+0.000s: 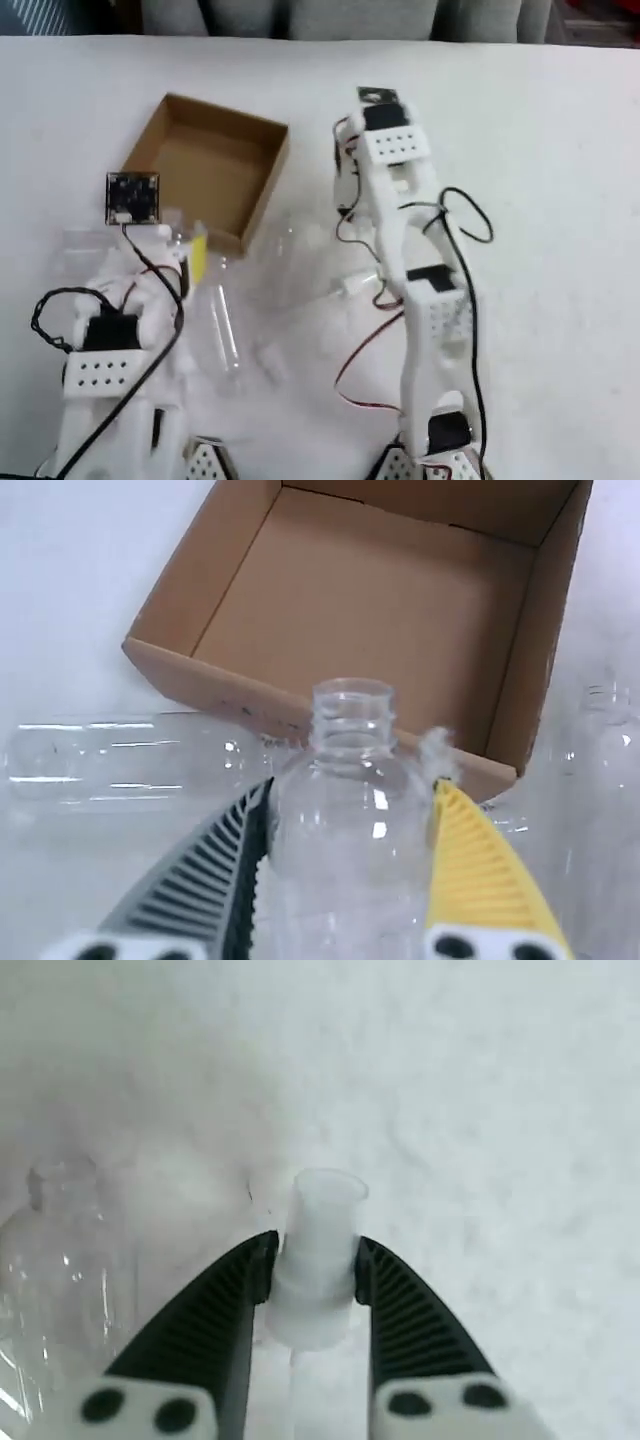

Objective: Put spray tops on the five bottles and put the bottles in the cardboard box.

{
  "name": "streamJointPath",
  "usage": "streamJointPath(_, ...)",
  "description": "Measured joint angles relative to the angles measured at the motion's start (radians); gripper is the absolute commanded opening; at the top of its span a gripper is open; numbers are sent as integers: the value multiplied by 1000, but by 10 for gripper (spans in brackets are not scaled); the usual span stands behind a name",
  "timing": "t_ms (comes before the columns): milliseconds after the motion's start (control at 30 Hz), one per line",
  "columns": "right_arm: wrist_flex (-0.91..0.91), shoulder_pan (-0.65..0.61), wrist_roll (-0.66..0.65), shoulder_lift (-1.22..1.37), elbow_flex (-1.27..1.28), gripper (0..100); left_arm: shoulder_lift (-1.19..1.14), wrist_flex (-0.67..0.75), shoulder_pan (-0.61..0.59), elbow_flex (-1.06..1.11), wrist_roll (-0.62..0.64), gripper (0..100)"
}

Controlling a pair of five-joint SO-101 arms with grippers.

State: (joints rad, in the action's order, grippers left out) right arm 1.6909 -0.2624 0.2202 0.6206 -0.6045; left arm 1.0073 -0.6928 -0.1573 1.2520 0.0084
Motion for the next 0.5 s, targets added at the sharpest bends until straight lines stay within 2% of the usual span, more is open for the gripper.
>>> streamJointPath(100, 0, 3, -18, -140, 115, 15, 0, 23, 0, 0, 0, 23)
streamJointPath(200, 0, 20, -58, -295, 232, 15, 11, 35, 52, -2, 0, 22)
streamJointPath(500, -40, 106, -86, -775, 555, 15, 316, 41, 353, -2, 0, 24)
